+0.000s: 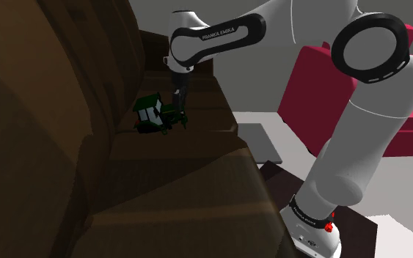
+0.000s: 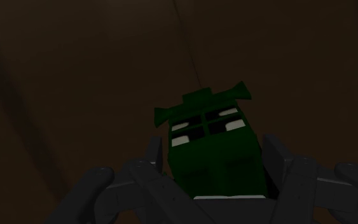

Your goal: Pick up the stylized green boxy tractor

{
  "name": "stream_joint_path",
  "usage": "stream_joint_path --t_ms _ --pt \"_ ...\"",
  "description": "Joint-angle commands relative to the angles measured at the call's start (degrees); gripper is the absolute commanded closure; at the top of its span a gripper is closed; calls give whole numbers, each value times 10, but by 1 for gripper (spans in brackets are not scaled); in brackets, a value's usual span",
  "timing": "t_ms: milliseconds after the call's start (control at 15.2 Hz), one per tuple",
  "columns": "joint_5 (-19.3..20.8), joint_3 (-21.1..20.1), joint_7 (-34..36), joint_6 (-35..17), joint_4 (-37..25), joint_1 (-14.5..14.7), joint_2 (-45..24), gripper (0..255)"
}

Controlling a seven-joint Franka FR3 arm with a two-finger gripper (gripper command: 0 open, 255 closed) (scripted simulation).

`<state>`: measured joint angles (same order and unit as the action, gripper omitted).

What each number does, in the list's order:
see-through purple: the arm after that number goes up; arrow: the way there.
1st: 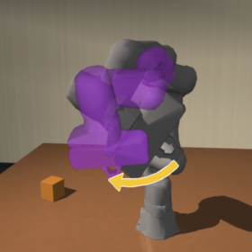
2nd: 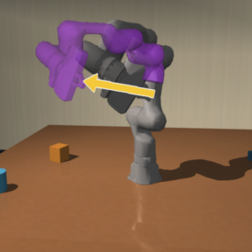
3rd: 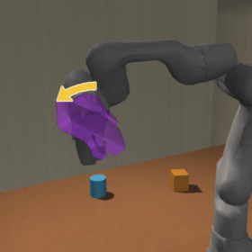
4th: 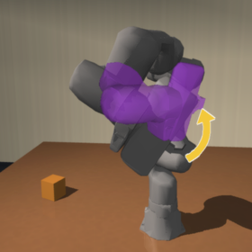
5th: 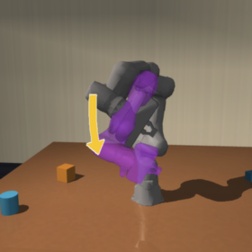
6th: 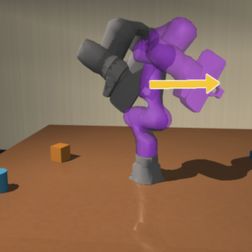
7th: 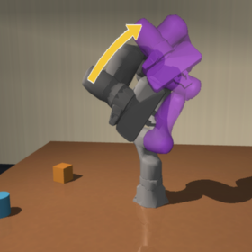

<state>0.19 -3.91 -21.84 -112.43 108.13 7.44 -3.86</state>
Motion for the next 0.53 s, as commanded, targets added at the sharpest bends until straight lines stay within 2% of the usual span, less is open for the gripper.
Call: stream_joint_path --t_ms 0,462 --pt "0 0 0 -1 0 0 -1 255" --pt "-1 0 0 44 -38 0 7 255"
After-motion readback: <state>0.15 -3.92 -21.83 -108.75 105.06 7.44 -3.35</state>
